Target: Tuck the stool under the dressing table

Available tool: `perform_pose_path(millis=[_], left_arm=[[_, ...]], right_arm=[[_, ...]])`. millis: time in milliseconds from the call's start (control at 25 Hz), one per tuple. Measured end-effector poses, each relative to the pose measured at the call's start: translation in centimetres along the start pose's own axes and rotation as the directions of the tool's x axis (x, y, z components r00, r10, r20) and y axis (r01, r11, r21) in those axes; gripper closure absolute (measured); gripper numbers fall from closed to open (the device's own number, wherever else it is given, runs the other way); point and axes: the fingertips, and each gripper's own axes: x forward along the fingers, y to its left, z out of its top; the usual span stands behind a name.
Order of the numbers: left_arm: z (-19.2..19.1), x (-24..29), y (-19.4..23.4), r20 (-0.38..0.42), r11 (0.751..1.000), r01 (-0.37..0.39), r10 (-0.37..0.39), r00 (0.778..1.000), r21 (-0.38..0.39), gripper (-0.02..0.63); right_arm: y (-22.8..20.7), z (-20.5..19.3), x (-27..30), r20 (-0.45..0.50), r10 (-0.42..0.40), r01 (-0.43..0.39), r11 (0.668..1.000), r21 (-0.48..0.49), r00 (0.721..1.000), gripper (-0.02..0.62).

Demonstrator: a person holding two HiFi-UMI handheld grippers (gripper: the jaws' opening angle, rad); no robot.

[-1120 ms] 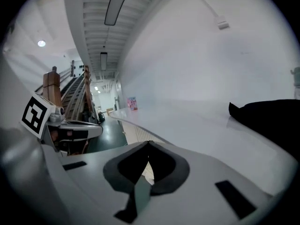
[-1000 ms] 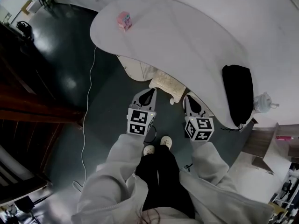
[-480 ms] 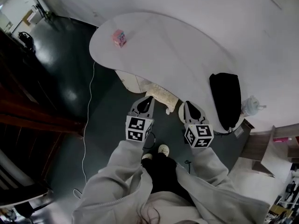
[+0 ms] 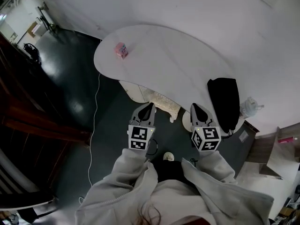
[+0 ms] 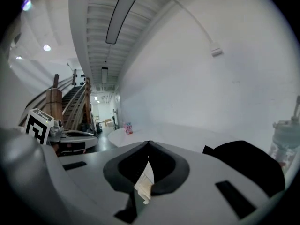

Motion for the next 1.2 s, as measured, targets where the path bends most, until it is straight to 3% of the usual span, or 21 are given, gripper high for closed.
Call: perform_pose_path(millis=[160,440,1200], left_arm=[[1.2,-1.2,0.9,0.03,0.997,-0.061,0.063,0.998,-0.045,0.592],[1.8,-2.7,-0.4,0.052,0.991,-0.069,0.075,0.996,-0.113,0.592],[0.7,-2.3,-2.0,0.031,0.995,-0.018,0.021,0.999,-0.097,0.592]], right_arm=[[-1.0,1.5,-2.1,0.045,-0.036,0.038,0.998,-0.044,0.998,0.545],[-1.9,1.1,-4.4,0.064,-0.073,0.078,0.995,-0.065,0.995,0.545],[-2.6,-0.4,-5.5,0.018,-0.093,0.093,0.995,0.036,0.995,0.545]])
